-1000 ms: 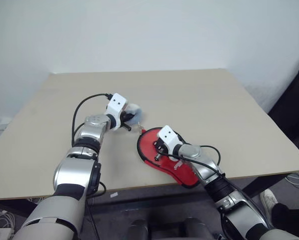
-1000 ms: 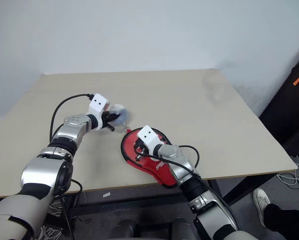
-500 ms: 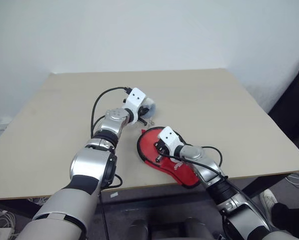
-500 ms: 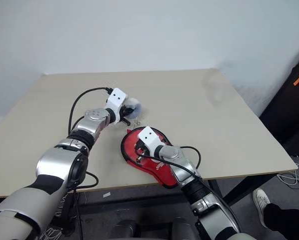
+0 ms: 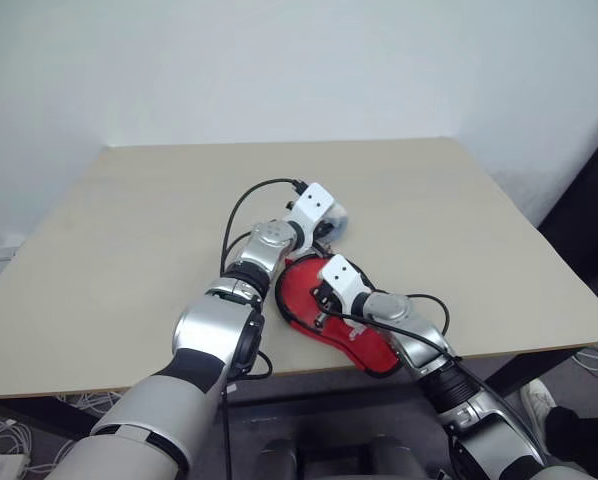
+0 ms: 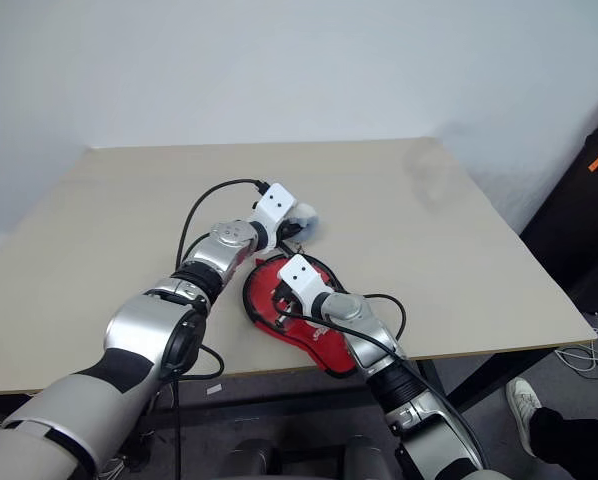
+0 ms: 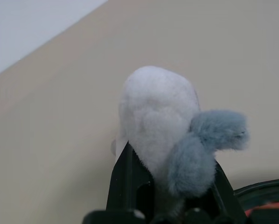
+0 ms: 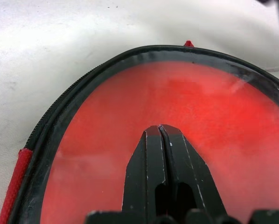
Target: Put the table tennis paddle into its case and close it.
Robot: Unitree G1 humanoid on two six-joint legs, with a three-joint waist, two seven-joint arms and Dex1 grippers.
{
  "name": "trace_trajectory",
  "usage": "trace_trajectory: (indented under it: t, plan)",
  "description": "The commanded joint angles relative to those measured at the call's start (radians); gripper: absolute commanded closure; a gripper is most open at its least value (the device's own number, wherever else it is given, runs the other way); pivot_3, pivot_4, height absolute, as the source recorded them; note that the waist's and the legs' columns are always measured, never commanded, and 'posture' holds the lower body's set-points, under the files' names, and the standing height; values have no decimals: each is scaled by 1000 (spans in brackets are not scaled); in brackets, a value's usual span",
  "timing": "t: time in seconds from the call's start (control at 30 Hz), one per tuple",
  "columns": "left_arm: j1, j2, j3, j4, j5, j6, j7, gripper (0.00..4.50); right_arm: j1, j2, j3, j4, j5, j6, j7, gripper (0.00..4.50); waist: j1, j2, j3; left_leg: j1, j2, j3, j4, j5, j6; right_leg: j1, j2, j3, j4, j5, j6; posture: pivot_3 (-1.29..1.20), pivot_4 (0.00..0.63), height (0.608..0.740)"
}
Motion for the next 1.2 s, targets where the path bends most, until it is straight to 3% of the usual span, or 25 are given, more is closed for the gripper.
trace_trajectory:
  t: [0.03, 0.4, 0.67, 1.07, 1.2]
  plan:
    - [-48, -33, -5, -45, -5, -61, -58, 4256, 27, -12, 23, 26, -18, 48, 6, 4500, 0, 0, 0, 0, 0, 0, 0, 0, 0, 0, 0, 0, 0, 0, 0, 0, 0, 740]
    - [14, -20, -78, -76, 12, -160, -392, 4256, 31, -13, 21, 24, -17, 56, 6, 4500, -1, 0, 0, 0, 0, 0, 0, 0, 0, 0, 0, 0, 0, 0, 0, 0, 0, 740]
    - [51, 41, -126, -89, 39, -237, -514, 4256, 27, -13, 26, 30, -18, 54, 10, 4500, -1, 0, 0, 0, 0, 0, 0, 0, 0, 0, 0, 0, 0, 0, 0, 0, 0, 740]
    - [69, 77, -148, -97, 46, -244, -570, 96, 24, -16, 32, 34, -18, 55, 19, 4500, -3, 1, -1, 1, 1, 0, 0, 0, 0, 1, 0, 1, 0, 0, 0, 0, 0, 740]
    - [54, 93, -142, -103, 42, -247, -558, 40, 22, -15, 38, 37, -18, 53, 25, 4500, -2, 1, -2, 2, 1, 0, 0, 0, 0, 2, 0, 0, 0, 0, 0, 0, 0, 740]
